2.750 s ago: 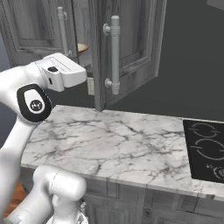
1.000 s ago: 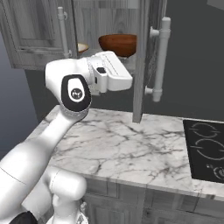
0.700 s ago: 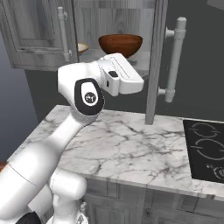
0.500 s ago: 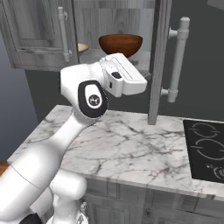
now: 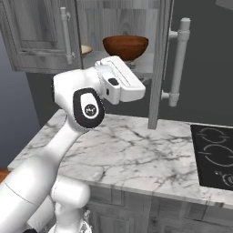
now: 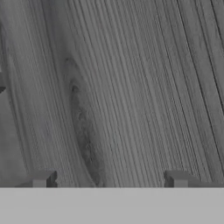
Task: Move the bowls from the cabinet to the plates on the dining table.
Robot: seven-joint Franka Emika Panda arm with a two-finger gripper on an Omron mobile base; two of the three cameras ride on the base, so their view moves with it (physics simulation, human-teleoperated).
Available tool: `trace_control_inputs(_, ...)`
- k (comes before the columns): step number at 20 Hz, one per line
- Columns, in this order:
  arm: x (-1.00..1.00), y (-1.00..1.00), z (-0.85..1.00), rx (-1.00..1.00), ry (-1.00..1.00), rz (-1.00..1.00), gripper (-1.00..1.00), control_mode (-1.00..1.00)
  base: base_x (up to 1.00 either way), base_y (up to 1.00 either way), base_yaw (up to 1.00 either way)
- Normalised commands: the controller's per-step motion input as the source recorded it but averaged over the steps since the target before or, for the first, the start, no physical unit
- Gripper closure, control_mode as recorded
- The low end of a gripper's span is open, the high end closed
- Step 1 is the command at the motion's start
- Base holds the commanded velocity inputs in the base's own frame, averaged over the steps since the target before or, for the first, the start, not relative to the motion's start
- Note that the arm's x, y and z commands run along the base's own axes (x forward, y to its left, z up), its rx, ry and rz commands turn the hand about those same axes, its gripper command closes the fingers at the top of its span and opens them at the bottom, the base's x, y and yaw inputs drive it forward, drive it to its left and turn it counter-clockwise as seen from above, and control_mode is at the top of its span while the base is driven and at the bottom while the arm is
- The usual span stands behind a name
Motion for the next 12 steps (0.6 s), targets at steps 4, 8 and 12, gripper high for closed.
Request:
trace_control_inputs(4,-0.24,0.51,-0.07,-0.03,-0.01,0.09,-1.0,-1.0,0.0,0.0,0.0)
trace_control_inputs(8,-0.08,0.33,0.02,-0.03,0.0,0.18,-1.0,-1.0,0.0,0.0,0.0)
trace_control_inputs(12,0.0,0.21,0.12,-0.02,0.0,0.2,-1.0,-1.0,0.0,0.0,0.0)
